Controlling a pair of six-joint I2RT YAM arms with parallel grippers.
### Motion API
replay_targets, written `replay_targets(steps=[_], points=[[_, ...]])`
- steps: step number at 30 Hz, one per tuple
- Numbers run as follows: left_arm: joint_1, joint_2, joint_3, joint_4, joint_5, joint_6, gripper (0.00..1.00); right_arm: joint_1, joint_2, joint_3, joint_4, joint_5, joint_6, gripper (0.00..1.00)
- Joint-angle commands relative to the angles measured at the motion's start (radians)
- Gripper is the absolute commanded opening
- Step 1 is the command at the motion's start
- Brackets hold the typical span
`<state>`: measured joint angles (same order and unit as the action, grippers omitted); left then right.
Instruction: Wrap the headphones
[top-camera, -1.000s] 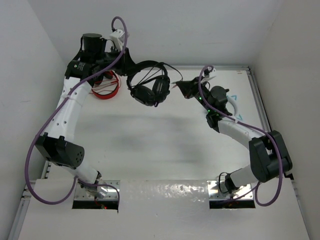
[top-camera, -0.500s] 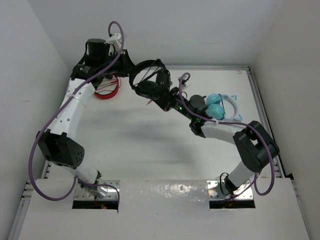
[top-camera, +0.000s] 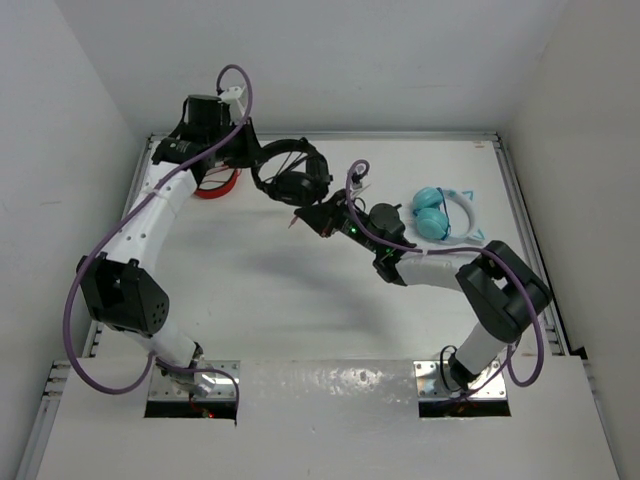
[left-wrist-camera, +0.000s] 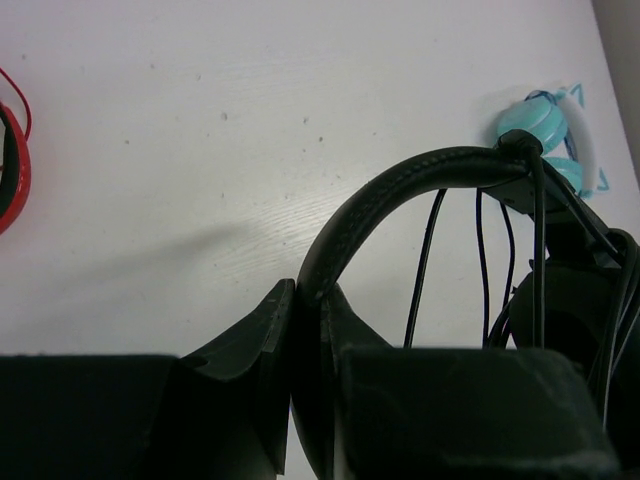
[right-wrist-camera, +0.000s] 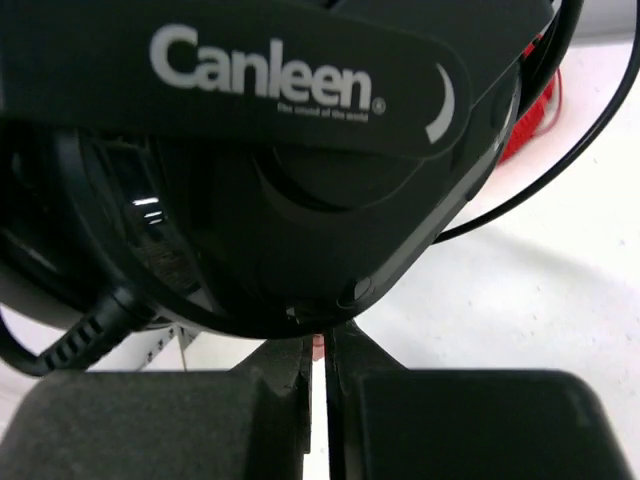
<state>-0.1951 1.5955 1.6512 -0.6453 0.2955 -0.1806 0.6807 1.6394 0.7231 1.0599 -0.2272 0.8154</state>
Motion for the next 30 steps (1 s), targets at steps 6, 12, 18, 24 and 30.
replay_targets(steps=[6,12,18,24,30], points=[[-0.007,-0.013,-0.114,0.3,-0.016,0.053,0.0,-0.007,0.072,0.042,0.055,0.009,0.017,0.0],[-0.007,0.07,-0.172,0.409,0.008,0.041,0.0,-0.076,0.103,-0.037,0.051,0.078,0.028,0.0],[-0.027,0.21,-0.177,0.513,0.014,0.004,0.0,-0.135,0.198,-0.045,0.057,0.081,0.06,0.0],[-0.046,0.331,-0.104,0.63,-0.059,-0.014,0.0,-0.161,0.368,0.123,0.037,0.08,0.148,0.0],[-0.069,0.46,-0.073,0.756,-0.137,-0.063,0.0,-0.155,0.577,0.283,0.064,0.13,0.335,0.0]])
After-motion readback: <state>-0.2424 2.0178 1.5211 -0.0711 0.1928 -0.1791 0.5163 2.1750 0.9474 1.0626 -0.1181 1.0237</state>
